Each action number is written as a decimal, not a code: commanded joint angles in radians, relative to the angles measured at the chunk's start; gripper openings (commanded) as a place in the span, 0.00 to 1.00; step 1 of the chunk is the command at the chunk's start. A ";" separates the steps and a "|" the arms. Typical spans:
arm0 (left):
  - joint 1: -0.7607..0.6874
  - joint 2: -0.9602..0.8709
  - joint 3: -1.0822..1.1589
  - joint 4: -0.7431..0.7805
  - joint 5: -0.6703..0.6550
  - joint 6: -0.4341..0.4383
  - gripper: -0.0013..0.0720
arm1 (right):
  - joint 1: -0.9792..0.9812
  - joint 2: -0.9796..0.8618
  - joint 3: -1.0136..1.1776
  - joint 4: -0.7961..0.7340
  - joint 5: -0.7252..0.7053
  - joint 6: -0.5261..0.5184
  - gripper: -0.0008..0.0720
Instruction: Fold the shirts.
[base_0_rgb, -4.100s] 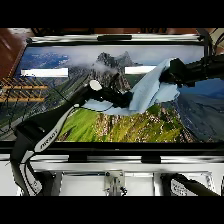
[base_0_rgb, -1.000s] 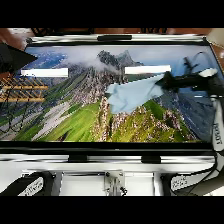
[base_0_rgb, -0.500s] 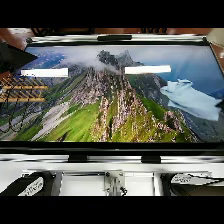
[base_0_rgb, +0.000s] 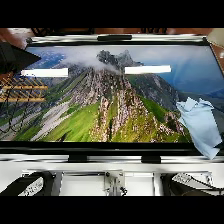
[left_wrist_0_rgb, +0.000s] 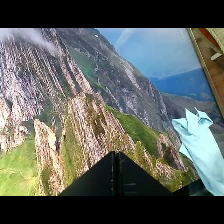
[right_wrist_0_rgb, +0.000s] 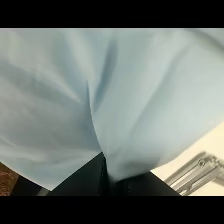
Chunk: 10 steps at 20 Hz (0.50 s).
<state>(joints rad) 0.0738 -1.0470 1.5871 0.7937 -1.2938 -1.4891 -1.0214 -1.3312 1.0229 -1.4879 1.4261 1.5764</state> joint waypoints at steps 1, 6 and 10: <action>-0.002 0.000 -0.001 0.000 0.002 0.000 0.05 | -0.024 0.088 -0.178 0.005 -0.043 0.033 0.08; -0.002 0.000 -0.001 0.000 0.002 0.014 0.05 | -0.024 0.212 -0.191 -0.057 0.006 0.053 0.64; -0.002 -0.019 -0.001 0.000 0.002 0.043 0.05 | -0.024 0.334 0.012 -0.272 0.048 0.062 0.63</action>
<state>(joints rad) 0.0723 -1.0534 1.5864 0.7933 -1.2915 -1.4643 -1.0447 -1.0756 0.9237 -1.6234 1.4544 1.6310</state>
